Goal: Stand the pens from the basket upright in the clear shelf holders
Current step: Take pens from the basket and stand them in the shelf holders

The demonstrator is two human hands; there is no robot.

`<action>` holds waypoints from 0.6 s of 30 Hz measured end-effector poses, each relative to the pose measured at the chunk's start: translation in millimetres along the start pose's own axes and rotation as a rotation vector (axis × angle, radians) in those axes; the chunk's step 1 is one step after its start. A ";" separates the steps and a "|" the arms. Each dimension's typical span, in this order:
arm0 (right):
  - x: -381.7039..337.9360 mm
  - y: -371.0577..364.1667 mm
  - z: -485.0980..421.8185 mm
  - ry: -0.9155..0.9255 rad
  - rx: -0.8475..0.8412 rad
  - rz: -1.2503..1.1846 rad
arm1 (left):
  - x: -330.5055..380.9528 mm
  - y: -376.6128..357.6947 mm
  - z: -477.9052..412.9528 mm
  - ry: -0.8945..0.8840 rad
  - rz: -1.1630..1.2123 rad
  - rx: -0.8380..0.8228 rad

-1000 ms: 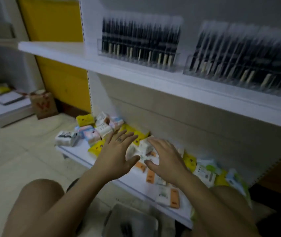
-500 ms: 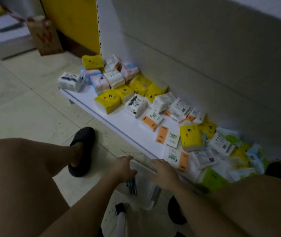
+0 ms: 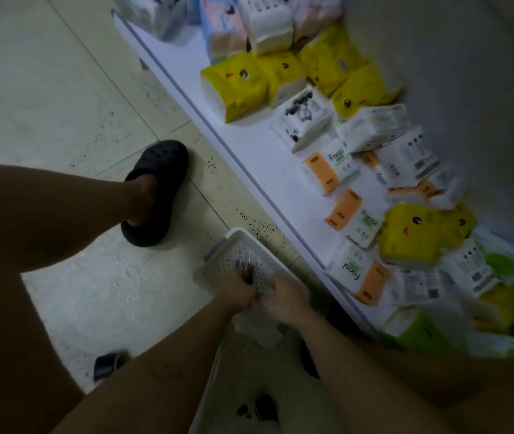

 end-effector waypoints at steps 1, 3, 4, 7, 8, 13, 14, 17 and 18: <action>-2.3 -7.1 -7.1 -0.015 -0.021 -0.035 | -5.9 -0.5 -5.5 0.036 0.035 -0.010; -4.1 -21.4 -22.9 -0.047 -0.083 -0.062 | -19.2 0.3 -15.0 0.101 0.094 -0.012; -5.6 -27.2 -30.3 -0.057 -0.112 -0.048 | -24.7 1.5 -18.2 0.131 0.114 -0.007; -5.8 -45.4 -56.3 -0.083 -0.156 -0.030 | -34.2 -0.7 -31.4 0.171 0.155 0.009; -6.0 -50.3 -64.5 -0.088 -0.165 -0.016 | -34.3 -2.5 -35.8 0.181 0.163 0.022; -3.1 -68.2 -94.7 -0.136 -0.219 -0.010 | -31.1 -5.9 -56.3 0.107 0.096 0.111; -2.6 -70.5 -97.3 -0.137 -0.241 -0.005 | -32.7 -7.3 -61.0 0.103 0.070 0.120; 5.1 -78.3 -99.3 -0.130 -0.235 0.004 | -35.0 -7.0 -68.0 0.096 0.041 0.140; 6.2 -78.9 -96.5 -0.138 -0.201 -0.049 | -35.5 -7.8 -69.4 0.086 0.021 0.128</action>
Point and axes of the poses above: each hand's wrist, its own z-axis away from the middle knuckle, its own y-axis out of the back of the hand, x = y × z, the point moved 1 cm from there along -z, towards the middle knuckle, and after that the axes turned 10 degrees about x, right-handed, at the moved point
